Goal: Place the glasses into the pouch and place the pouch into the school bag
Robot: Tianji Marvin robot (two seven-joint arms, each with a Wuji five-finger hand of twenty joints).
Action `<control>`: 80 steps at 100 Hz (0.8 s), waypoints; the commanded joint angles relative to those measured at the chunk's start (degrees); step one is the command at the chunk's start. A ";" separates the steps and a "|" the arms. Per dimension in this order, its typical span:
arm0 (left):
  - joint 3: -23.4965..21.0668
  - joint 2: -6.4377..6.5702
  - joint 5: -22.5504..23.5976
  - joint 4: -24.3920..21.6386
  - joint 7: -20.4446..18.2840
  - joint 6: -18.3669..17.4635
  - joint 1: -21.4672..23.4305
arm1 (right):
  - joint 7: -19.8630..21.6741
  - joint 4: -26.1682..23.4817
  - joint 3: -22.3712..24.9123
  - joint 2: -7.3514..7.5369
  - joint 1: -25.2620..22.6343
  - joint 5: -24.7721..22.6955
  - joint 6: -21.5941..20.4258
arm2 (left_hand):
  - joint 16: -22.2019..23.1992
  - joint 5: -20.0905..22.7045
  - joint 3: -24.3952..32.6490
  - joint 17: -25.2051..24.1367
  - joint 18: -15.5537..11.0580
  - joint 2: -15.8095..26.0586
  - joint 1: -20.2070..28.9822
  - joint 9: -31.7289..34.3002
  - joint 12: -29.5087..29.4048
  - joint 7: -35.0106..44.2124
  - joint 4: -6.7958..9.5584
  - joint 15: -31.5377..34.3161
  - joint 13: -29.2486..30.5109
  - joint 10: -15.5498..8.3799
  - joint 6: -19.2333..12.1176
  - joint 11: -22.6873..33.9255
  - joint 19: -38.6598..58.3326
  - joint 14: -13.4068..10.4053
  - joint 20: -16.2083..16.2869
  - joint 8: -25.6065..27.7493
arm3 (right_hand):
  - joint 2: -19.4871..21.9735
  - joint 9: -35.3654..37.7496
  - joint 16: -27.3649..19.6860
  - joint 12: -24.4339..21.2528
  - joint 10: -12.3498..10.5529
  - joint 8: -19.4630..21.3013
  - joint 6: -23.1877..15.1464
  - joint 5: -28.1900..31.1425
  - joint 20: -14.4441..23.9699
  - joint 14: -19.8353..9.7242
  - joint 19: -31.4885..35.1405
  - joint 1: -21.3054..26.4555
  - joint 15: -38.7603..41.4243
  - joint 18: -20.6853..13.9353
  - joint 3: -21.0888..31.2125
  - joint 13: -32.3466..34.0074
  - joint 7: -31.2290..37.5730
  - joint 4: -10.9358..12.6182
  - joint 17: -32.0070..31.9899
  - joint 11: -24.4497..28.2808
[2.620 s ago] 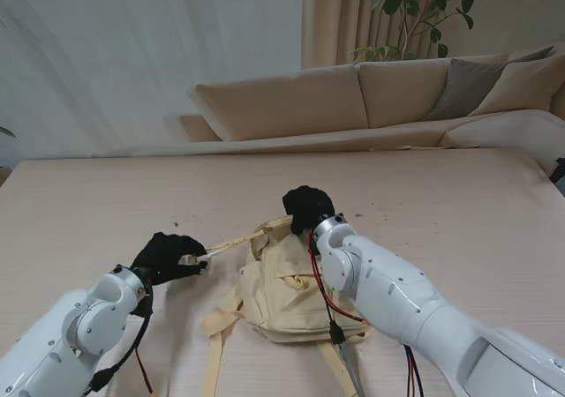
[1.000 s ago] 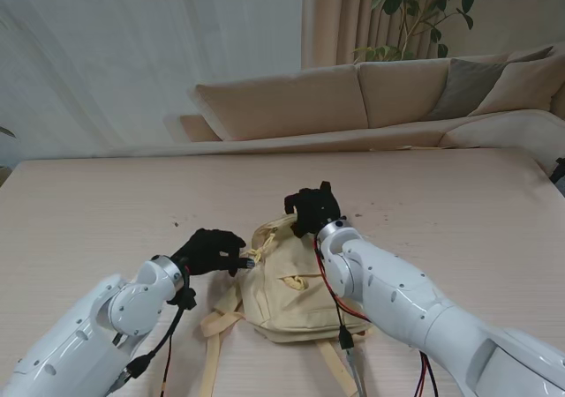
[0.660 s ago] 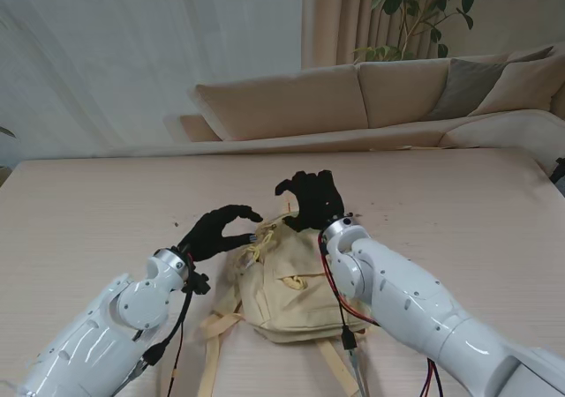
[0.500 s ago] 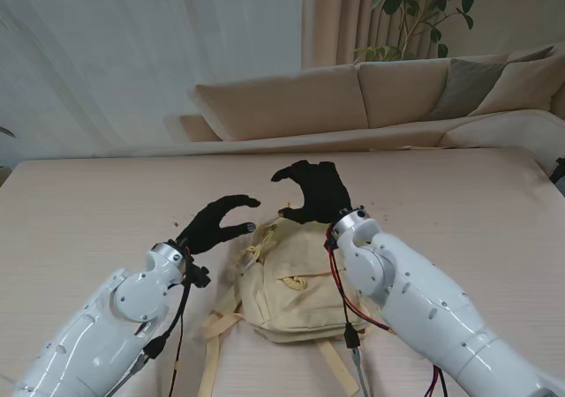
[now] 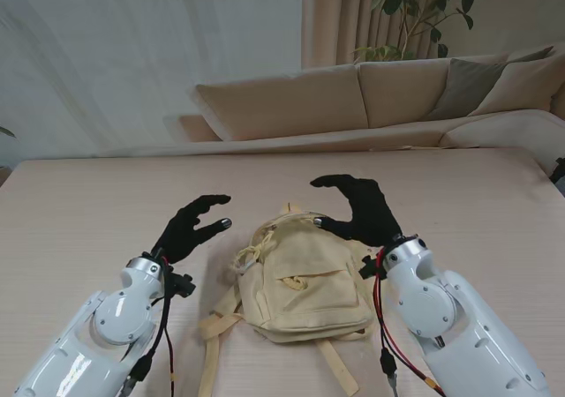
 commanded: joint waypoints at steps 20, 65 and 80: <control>0.42 0.59 -0.22 0.86 -2.87 0.40 0.04 | 0.04 0.92 1.70 -0.24 -4.56 6.48 0.93 | -1.00 2.18 -3.67 0.03 0.61 2.43 0.27 -0.07 -1.32 -0.69 0.49 -1.29 -0.31 0.14 -0.06 -0.67 -1.49 0.00 -1.73 -1.15 | 4.90 -4.52 -1.81 -1.81 0.37 -1.98 -2.02 -0.37 1.28 -1.32 -11.16 0.80 -2.91 -1.69 -19.06 -2.83 -2.78 4.97 -1.54 -2.53; 1.37 0.63 0.56 1.64 -2.79 0.55 -0.45 | 1.17 1.76 1.25 -0.29 -4.90 8.18 3.84 | -0.37 3.26 -4.61 0.04 1.20 2.55 0.70 0.55 -0.88 -0.52 0.71 -0.99 0.09 0.48 0.69 -0.44 -1.52 0.33 -1.29 -0.64 | 4.51 -5.67 -1.32 -0.98 -0.41 -1.27 -0.68 0.06 8.53 -2.29 -18.67 3.01 -1.84 -2.49 -17.26 -4.04 -0.46 6.42 -0.57 -0.23; 1.09 1.10 4.31 1.55 -2.73 0.25 -0.19 | 0.98 1.88 0.98 -0.35 -4.80 8.19 4.20 | -0.19 3.67 -4.76 -1.07 1.94 3.11 0.52 1.39 -0.77 -0.63 0.71 -0.70 1.27 0.39 0.34 -0.32 -2.96 0.47 -1.82 -0.47 | 4.60 -5.72 -1.23 -0.90 -0.40 -1.09 -1.08 -0.11 8.92 -2.33 -19.97 3.02 -1.71 -2.36 -17.24 -4.12 -0.27 6.42 -0.09 -0.05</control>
